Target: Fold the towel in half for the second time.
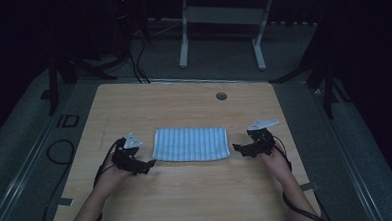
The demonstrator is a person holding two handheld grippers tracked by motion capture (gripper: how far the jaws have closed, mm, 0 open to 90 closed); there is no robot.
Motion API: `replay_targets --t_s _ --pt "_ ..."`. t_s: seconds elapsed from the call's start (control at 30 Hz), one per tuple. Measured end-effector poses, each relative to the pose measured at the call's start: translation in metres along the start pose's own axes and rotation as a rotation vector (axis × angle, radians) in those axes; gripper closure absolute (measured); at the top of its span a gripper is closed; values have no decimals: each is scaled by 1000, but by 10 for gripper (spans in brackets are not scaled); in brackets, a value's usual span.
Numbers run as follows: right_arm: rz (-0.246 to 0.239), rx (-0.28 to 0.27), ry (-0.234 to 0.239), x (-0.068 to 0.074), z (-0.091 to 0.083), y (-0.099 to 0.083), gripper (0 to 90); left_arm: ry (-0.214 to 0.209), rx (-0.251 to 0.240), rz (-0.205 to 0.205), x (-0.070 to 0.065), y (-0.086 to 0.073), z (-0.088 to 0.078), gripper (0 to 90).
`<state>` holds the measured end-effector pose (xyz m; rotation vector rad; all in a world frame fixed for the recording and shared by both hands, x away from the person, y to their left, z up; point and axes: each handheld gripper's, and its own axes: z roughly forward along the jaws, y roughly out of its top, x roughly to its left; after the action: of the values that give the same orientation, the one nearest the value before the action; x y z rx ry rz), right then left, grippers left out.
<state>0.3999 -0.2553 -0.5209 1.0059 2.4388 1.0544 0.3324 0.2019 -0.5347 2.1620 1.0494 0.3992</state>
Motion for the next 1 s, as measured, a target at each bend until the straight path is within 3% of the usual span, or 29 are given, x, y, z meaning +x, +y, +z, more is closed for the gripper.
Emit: replay_targets --t_s 0.27,0.3,0.33,0.47,0.67,0.83,1.0 --pt "25 -47 -70 -5 -20 -27 107 18 -26 -82 9 -17 -11 29" --pt "34 -52 -72 -6 -23 -31 107 22 -38 -107 12 -22 -14 29" --pt "41 -65 -104 -8 -32 -39 107 31 -44 -119 13 -25 -16 29" --pt "80 -96 -126 -13 -45 -54 107 61 -70 -182 18 -35 -26 29" --pt "100 -90 -175 -18 -57 -76 108 129 -129 -206 24 -52 -44 29" --pt "136 -121 -230 -22 -68 -92 107 169 -102 -234 27 -68 -54 29" --pt "177 -169 -234 -26 -77 -106 108 179 -101 -288 29 -87 -59 29"
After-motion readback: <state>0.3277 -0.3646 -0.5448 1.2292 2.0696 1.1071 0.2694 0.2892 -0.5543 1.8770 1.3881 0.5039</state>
